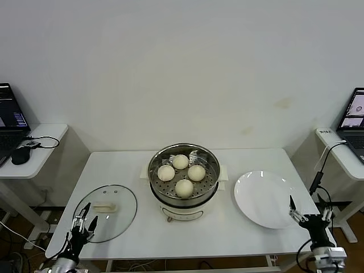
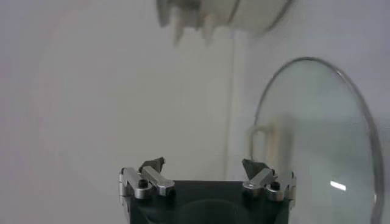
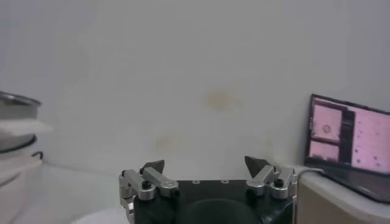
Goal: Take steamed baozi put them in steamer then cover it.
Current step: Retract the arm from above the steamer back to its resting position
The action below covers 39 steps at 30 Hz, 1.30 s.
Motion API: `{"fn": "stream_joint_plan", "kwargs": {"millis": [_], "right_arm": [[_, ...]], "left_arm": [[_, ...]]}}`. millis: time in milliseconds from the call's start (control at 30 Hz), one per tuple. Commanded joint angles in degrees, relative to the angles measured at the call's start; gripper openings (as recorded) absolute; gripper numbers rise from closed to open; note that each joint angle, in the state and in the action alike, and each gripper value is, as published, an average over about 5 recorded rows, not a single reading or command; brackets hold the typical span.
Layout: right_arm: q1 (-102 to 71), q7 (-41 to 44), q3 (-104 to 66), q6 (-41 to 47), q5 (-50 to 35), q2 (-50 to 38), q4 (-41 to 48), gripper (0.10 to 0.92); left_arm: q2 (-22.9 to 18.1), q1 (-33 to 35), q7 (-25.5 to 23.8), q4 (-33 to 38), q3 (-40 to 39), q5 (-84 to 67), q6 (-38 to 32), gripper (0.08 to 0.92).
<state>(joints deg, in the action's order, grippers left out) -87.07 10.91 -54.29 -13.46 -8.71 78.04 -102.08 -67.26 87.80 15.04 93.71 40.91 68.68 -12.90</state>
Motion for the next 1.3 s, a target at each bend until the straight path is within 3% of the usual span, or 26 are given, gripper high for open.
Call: {"fn": "stream_joint_plan", "kwargs": {"millis": [33, 1067, 1167, 1300], "right_arm": [[-2.8, -0.3, -2.4, -1.1, 0.9, 1.7, 0.3, 0.823], [-4.6, 0.5, -3.2, -1.9, 2.1, 3.4, 0.8, 0.823], [-4.5, 0.6, -2.9, -1.8, 2.4, 3.5, 0.8, 0.823], [-4.4, 0.6, -2.6, -1.7, 2.6, 3.5, 0.8, 0.823]], "left_arm": [[1.3, -7.5, -1.0, -6.8, -1.2, 6.0, -0.6, 0.823], [0.9, -19.9, -0.2, -18.8, -5.8, 6.7, -1.3, 0.823], [0.9, -20.1, -0.1, -19.7, -5.9, 6.7, -1.3, 0.806], [1.2, -20.2, -0.1, -20.3, -5.9, 6.7, -1.4, 0.716]]}}
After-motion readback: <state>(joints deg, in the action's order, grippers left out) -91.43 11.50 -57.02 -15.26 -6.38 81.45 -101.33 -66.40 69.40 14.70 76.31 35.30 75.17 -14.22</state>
